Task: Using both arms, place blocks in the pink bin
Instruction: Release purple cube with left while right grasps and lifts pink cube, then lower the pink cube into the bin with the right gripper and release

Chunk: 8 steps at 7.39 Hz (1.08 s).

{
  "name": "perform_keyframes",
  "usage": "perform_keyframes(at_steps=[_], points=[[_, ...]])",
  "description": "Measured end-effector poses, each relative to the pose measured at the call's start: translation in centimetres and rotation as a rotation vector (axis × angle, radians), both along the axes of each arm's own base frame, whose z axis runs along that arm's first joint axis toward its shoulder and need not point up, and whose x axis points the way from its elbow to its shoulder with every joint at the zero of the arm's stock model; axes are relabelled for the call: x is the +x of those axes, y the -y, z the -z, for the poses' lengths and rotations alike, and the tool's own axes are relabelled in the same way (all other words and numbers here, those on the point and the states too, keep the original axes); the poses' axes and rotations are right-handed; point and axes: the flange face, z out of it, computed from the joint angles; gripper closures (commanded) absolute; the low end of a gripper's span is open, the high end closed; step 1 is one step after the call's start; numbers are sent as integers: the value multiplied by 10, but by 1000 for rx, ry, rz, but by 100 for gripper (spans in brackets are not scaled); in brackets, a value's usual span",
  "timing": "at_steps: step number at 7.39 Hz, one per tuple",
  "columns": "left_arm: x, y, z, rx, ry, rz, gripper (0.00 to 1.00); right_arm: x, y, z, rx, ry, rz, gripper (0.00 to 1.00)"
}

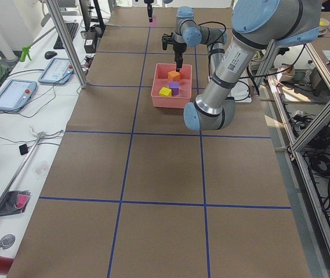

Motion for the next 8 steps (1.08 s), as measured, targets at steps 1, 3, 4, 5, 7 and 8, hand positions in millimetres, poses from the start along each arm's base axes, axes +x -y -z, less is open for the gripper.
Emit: perform_keyframes(at_steps=[1,3,4,5,7,8], points=[[-30,24,-21,29,28,-22,0,2,7,50,-15,17,-12,100],[-119,80,-87,72,84,-104,0,-39,3,145,-68,48,-43,100],[-172,106,-125,99,114,-139,0,-78,-10,190,-106,66,-48,100],[-222,127,-159,120,137,-168,0,-124,-31,229,-140,66,-51,100],[-279,145,-197,125,116,-211,0,-244,-96,281,-123,-19,-59,100],[-290,146,-204,118,97,-218,0,-302,-137,293,-89,-60,-60,100]])
